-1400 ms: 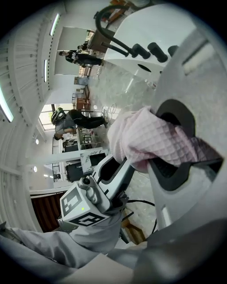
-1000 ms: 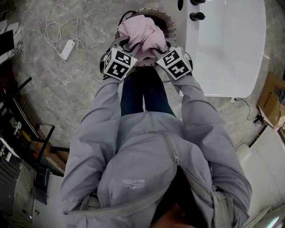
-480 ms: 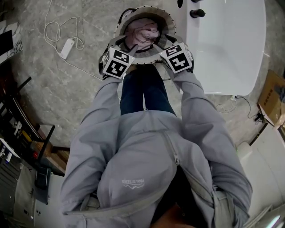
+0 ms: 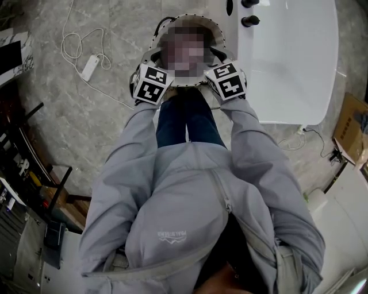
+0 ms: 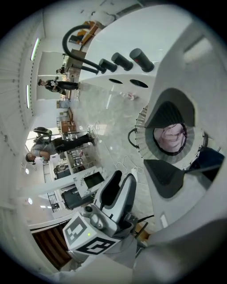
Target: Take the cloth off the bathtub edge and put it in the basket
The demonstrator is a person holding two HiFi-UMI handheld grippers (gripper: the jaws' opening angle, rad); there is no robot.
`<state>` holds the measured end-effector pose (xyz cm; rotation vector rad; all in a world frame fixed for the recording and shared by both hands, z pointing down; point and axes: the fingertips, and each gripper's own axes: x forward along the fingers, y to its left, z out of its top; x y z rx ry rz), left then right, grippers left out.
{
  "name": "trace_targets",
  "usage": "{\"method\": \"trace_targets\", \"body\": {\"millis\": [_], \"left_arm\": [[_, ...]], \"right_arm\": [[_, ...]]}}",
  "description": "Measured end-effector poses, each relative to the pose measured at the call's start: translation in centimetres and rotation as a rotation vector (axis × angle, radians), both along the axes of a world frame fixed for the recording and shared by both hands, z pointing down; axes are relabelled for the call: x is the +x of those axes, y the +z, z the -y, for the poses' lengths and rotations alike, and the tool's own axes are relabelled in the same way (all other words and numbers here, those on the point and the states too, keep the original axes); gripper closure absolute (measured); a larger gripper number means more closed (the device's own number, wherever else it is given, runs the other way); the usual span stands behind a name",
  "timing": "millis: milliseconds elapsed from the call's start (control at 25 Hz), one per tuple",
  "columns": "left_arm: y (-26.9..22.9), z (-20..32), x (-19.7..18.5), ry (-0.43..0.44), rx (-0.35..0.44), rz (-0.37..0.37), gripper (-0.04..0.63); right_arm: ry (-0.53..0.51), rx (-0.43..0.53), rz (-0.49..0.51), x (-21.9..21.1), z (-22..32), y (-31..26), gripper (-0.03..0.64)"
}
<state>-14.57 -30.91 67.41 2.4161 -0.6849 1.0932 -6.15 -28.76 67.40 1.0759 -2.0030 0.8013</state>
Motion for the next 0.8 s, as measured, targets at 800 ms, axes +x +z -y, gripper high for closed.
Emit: {"method": "trace_targets", "body": {"millis": [800], "left_arm": [[-20.6, 0.9, 1.9, -0.17, 0.273, -0.295, 0.589]], "right_arm": [[0.173, 0.447, 0.057, 2.3, 2.4, -21.3, 0.612]]}}
